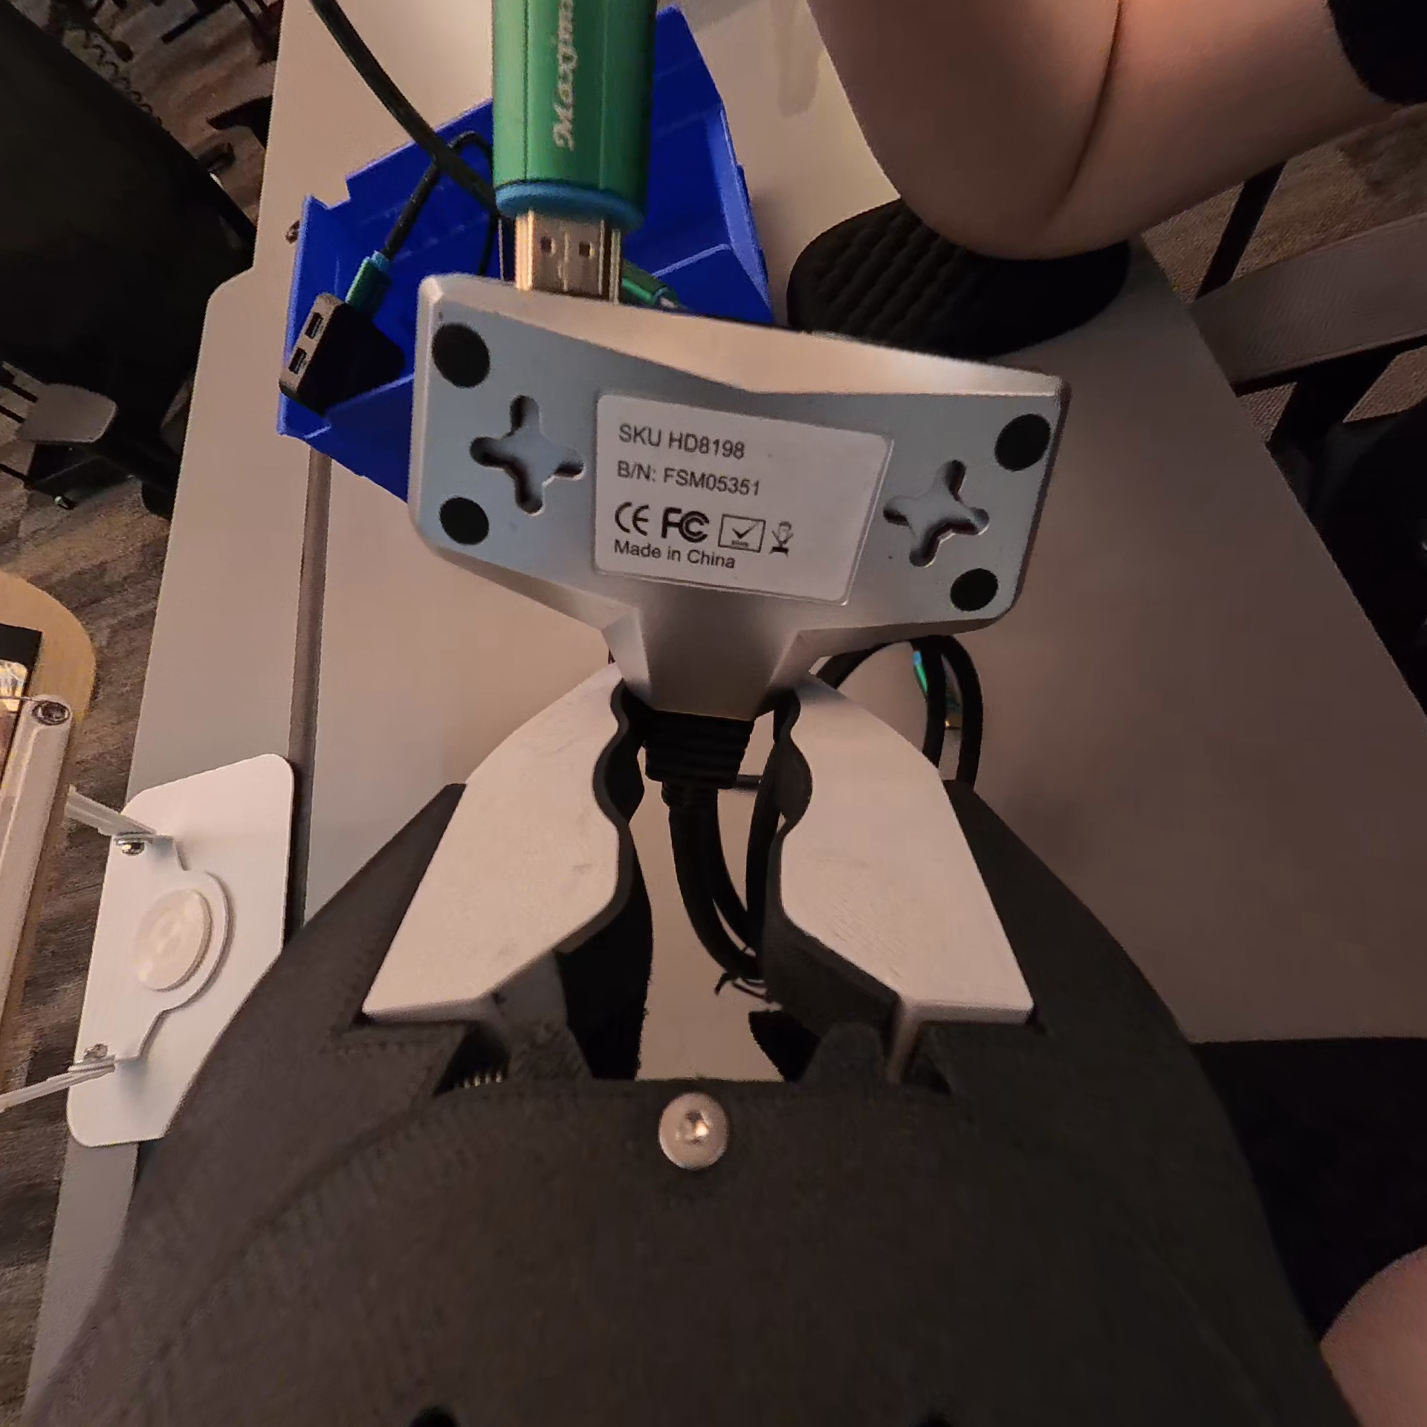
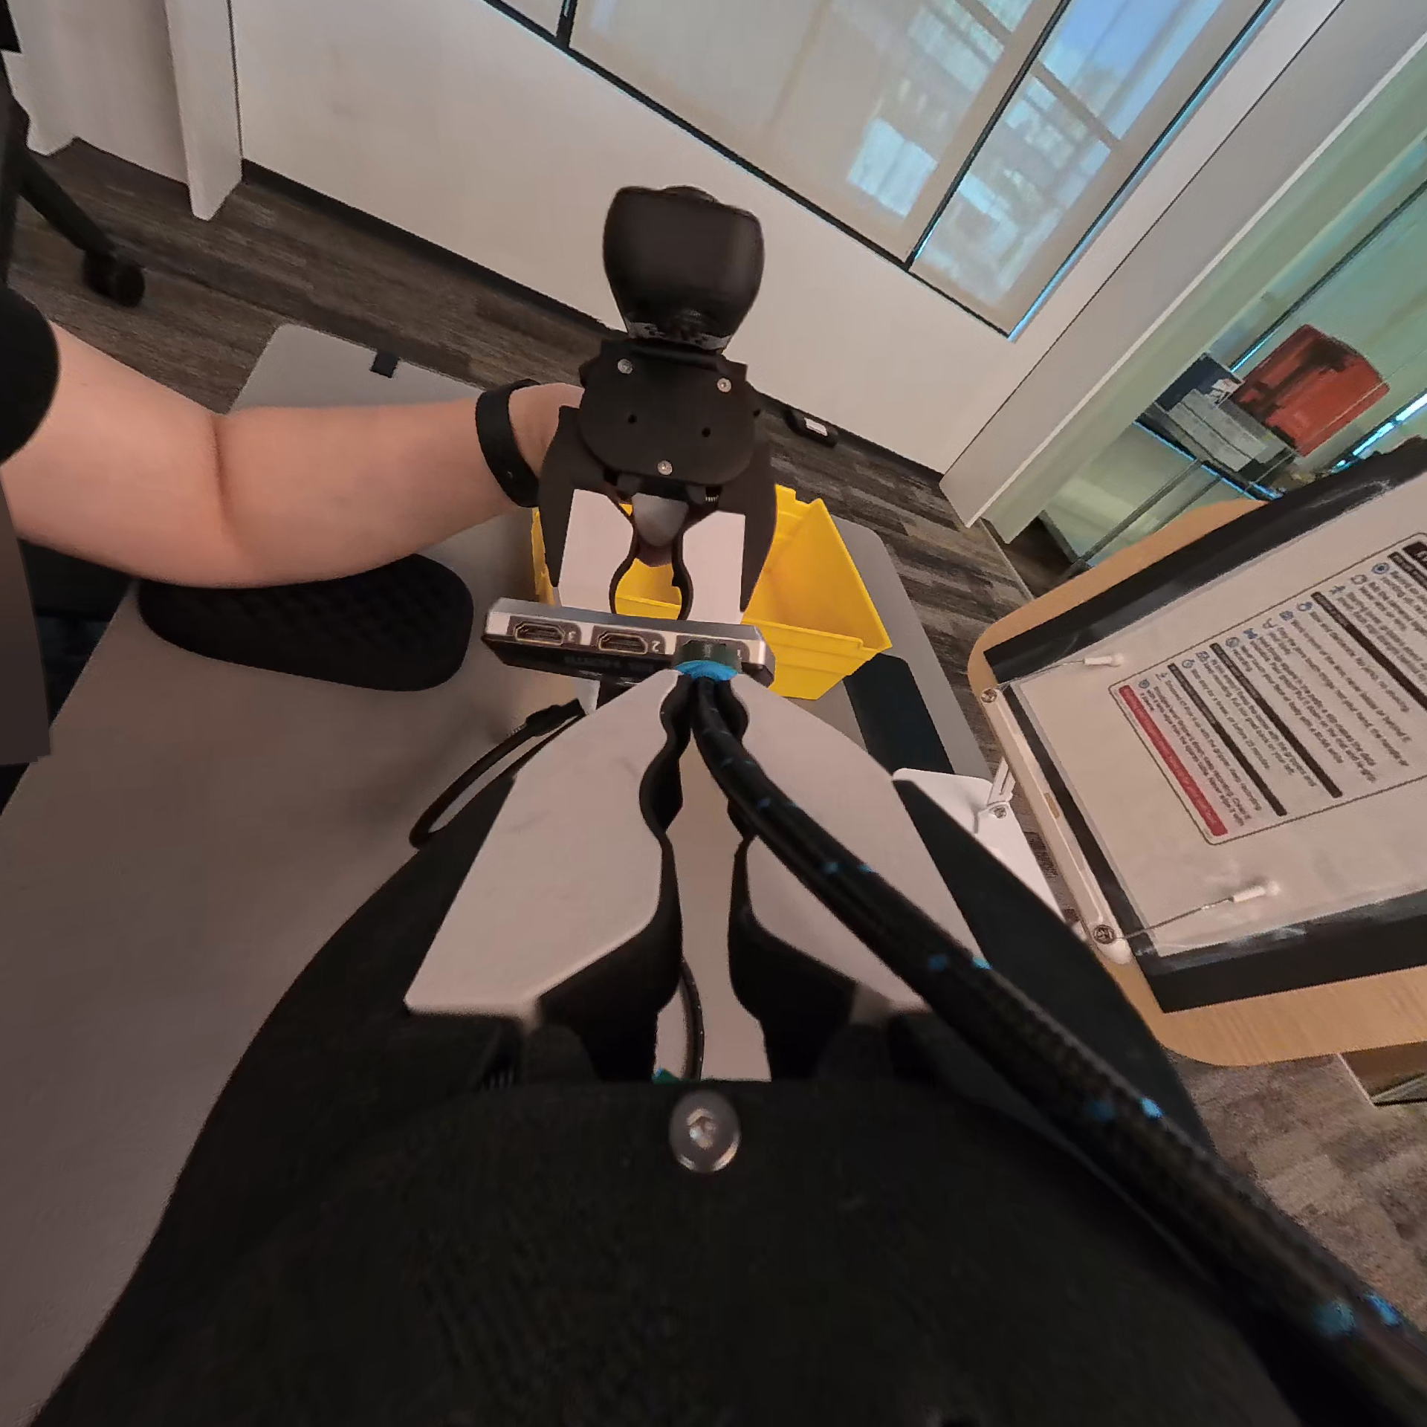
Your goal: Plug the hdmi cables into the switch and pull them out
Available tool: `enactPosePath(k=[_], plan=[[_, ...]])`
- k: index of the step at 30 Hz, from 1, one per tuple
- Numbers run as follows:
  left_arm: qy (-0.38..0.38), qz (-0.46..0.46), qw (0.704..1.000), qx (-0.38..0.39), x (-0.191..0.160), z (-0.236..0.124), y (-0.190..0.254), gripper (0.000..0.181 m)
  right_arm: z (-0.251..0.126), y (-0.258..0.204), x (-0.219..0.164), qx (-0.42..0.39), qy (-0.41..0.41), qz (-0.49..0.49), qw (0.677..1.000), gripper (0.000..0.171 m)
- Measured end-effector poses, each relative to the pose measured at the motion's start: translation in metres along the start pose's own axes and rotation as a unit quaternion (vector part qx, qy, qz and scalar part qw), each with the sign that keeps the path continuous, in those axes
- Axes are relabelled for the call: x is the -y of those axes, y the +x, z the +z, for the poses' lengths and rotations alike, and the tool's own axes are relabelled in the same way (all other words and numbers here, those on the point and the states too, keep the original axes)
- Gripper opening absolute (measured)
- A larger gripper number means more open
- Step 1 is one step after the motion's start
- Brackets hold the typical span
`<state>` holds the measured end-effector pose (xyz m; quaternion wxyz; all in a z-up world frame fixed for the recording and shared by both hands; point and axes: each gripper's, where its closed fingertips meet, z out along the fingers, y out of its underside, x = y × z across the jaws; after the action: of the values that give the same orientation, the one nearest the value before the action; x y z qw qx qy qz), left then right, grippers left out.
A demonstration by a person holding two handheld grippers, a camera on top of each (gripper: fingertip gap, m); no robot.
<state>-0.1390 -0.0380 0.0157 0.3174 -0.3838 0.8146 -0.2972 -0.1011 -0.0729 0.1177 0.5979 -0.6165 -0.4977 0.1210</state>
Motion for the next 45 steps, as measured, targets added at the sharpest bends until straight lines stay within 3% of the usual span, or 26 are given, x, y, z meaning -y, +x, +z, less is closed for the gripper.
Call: enactPosePath(k=[7,12,23,37,45], plan=[[-0.062,0.015,0.998,0.017,-0.004,0.003,0.004,0.030,-0.004,-0.009,-0.007,0.001,-0.049,0.003,0.999,0.007],[-0.019,-0.010,1.000,-0.013,0.006,0.008,0.006,0.029,-0.014,-0.005,-0.014,-0.011,-0.078,0.026,0.997,0.007],[0.014,-0.017,0.999,-0.024,0.011,0.004,0.004,0.029,-0.014,0.003,-0.016,0.016,-0.041,0.071,0.997,0.007],[-0.037,0.024,0.999,-0.031,0.006,0.011,0.018,0.029,-0.017,-0.008,-0.027,0.085,-0.045,0.087,0.991,0.007],[-0.045,0.022,0.998,-0.028,0.006,0.009,0.018,0.029,-0.011,-0.004,-0.027,0.085,-0.030,0.089,0.992,0.007]])
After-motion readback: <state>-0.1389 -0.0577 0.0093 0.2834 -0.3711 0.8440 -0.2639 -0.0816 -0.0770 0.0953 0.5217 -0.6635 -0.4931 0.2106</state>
